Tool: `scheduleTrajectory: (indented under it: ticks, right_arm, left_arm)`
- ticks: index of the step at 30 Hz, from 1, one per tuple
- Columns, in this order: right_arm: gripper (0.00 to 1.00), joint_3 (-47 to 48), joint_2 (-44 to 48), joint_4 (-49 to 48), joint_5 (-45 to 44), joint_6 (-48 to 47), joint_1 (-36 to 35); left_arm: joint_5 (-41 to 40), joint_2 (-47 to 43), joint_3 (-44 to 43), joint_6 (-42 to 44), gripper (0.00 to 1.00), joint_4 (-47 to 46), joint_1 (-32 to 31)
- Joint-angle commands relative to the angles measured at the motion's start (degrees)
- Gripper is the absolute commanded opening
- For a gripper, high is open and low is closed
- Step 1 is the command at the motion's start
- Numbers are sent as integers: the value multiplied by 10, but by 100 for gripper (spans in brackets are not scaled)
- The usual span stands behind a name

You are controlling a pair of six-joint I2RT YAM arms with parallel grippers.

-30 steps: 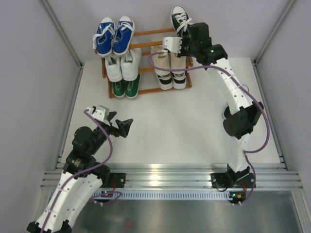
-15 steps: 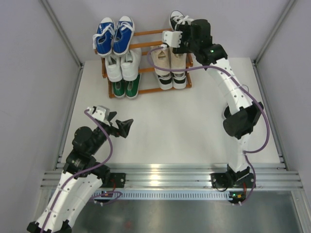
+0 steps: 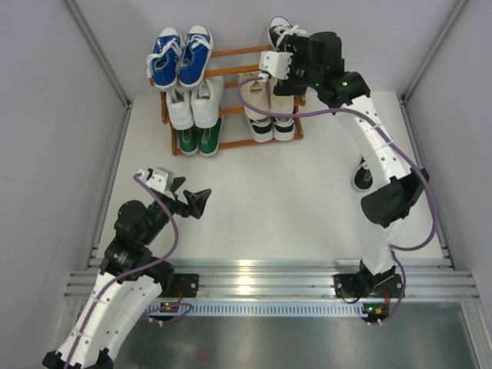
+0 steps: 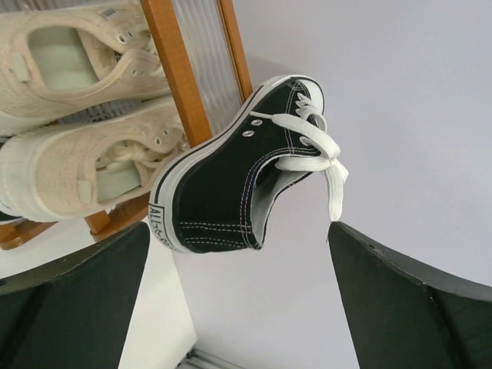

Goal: Place and organize the shoes onto the shoe shelf
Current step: Place the shoe at the shoe shelf.

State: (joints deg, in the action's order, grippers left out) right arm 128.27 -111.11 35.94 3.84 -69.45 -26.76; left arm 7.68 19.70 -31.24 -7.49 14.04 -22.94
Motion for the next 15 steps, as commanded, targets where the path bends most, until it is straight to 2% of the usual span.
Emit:
scheduleTrajectory:
  ticks: [1,6,10,13,15]
  right_arm:
    - [99,-8,65,5,35,38,0]
    - [100,-80,151,-19,29,130,0]
    - [99,-206,243,-100,-12,332,21]
    - [99,-297,312,-88,-6,437,63]
    - [99,-375,364,-67,31,473,111]
  left_arm:
    - [6,-5,5,9,95,-17,3]
    - [1,-5,5,8,95,-18,3]
    - [-5,-5,5,5,95,-17,3]
    - [-12,-5,3,-2,97,-15,3]
    - [-13,-5,1,-4,98,-14,3]
